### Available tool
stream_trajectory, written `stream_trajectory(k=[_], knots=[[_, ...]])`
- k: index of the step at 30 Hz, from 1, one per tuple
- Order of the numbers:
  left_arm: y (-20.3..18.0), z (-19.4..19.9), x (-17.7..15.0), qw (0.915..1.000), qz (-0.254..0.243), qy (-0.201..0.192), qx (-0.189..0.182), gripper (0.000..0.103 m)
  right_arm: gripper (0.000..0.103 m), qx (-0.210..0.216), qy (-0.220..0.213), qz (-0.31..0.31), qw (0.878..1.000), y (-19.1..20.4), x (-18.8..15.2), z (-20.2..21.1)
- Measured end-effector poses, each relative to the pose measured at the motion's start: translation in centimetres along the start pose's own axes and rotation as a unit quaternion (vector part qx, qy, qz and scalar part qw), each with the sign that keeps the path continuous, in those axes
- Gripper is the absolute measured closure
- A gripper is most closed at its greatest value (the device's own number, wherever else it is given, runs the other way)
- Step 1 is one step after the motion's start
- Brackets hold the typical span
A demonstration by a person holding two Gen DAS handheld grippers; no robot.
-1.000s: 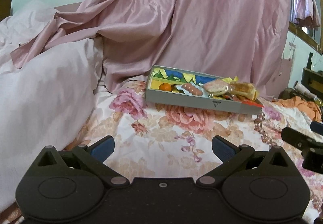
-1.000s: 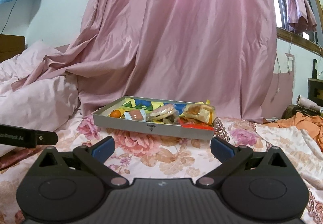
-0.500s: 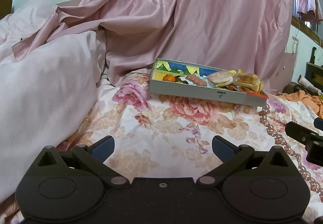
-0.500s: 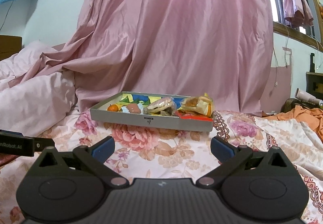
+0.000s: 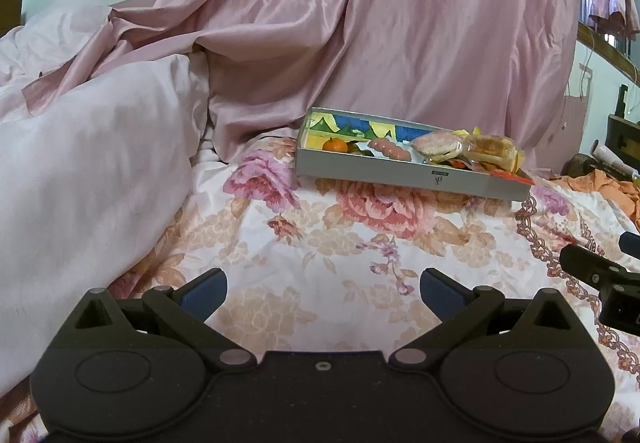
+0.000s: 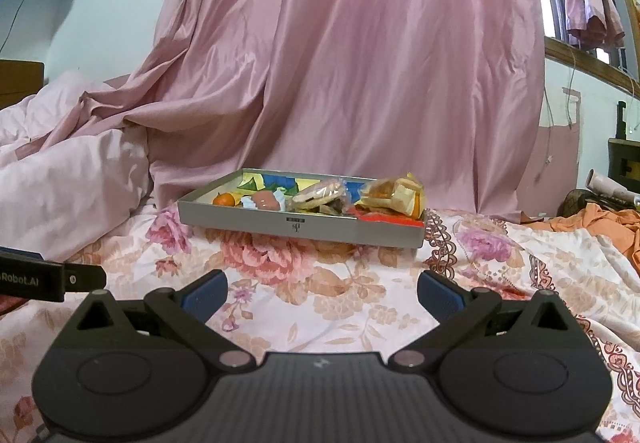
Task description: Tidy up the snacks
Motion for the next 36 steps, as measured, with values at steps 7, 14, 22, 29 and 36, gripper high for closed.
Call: stream_trajectory(k=[7, 14, 22, 29, 36], knots=[[0.01, -0.03, 0.00, 1.0000, 0.000, 0.000, 0.001, 0.001, 0.000, -0.001, 0.003, 0.003, 1.000, 0.16, -0.11, -0.16], [0.05, -0.06, -0.14, 1.0000, 0.000, 0.001, 0.001, 0.001, 0.000, -0.002, 0.003, 0.002, 1.000, 0.21, -0.11, -0.15], [0.05, -0.10, -0.25, 1.0000, 0.000, 0.004, 0.001, 0.001, 0.000, -0.002, 0.003, 0.002, 1.000, 0.26, -0.13, -0.16], [0.04, -0.09, -0.27, 1.0000, 0.000, 0.004, 0.002, 0.001, 0.000, -0.002, 0.004, 0.003, 1.000, 0.34, -0.21, -0.14], [0.04, -0.10, -0.27, 1.0000, 0.000, 0.004, 0.002, 0.001, 0.000, -0.002, 0.004, 0.003, 1.000, 0.35, -0.20, -0.15]])
Point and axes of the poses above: each gripper's, at about its wrist camera, not at the fingertips, and z roughly against the way its jaws point, y to its left, x to its top, the point moved 7 cm from there along -z, roughly the way its jaws point, and after that the axes turned 9 degrees about -z, right-handed, at the moved point
